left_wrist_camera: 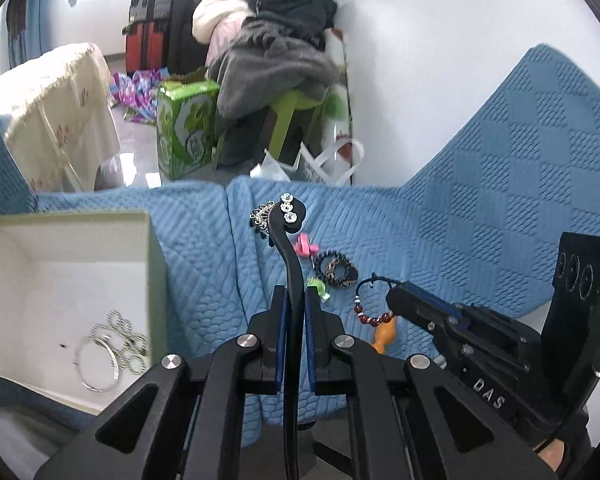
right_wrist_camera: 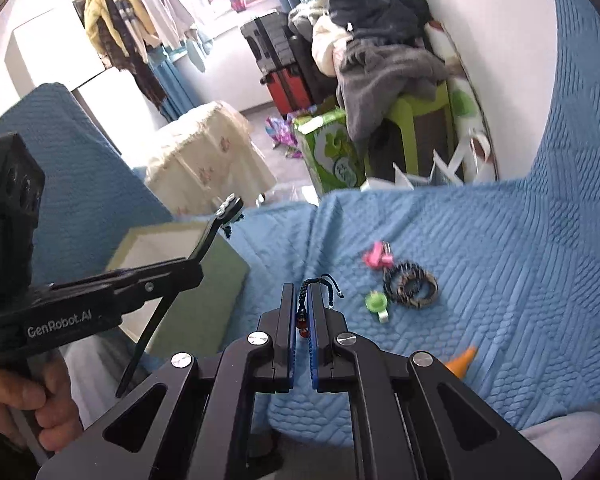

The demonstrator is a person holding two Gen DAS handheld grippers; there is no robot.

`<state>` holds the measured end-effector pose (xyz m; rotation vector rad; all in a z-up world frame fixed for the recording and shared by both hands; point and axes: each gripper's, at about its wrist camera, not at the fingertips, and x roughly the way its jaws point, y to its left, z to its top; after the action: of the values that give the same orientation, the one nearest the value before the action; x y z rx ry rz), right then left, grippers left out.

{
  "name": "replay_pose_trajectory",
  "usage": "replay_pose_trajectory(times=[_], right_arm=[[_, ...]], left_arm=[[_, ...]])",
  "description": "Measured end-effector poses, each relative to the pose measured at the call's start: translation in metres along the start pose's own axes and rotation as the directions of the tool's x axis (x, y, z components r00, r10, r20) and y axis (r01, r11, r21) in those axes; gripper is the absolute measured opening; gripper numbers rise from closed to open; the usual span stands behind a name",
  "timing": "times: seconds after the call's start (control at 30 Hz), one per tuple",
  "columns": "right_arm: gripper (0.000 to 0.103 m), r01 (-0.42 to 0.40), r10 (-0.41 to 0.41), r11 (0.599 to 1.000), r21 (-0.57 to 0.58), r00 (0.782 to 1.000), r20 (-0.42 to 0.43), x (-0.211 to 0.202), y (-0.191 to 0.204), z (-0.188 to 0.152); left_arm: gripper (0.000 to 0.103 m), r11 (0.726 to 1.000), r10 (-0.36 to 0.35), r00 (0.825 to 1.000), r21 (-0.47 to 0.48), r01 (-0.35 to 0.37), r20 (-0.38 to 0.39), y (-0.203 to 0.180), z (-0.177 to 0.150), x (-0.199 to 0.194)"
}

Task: Organize jewelry
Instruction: 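Lift both held items and carry them over the white box, then lower both items into the box and open both tools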

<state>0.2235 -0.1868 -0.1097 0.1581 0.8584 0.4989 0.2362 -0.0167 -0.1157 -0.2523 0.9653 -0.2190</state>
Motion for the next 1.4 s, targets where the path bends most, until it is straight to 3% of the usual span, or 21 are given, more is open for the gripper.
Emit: replay_pose_trajectory(times=[0.4, 0.7, 1.03, 1.4], right_arm=[[0.003, -0.011, 0.019, 0.996, -0.083, 0.994, 0.105, -0.029, 0.064, 0.058], [0.003, -0.033, 0.042, 0.992, -0.123, 0.997, 0.066, 0.01, 0.116, 0.063], [0.003, -0.043, 0.045, 0.991, -0.127, 0.999, 0.013, 0.063, 0.157, 0.037], [0.003, 0.065, -0.072, 0.992, -0.11, 0.996, -0.055, 0.104, 0.165, -0.003]], left_arm=[[0.006, 0.998, 0.028, 0.994, 0.049, -0.033, 0.104, 0.039, 0.036, -0.074], [0.007, 0.997, 0.07, 0.989, 0.021, -0.073, 0.133, 0.097, 0.04, -0.101], [0.007, 0.994, 0.1, 0.994, -0.04, -0.098, 0.05, 0.169, 0.012, -0.082], [0.007, 0.991, 0.085, 0.996, -0.103, -0.089, -0.04, 0.218, -0.026, -0.039]])
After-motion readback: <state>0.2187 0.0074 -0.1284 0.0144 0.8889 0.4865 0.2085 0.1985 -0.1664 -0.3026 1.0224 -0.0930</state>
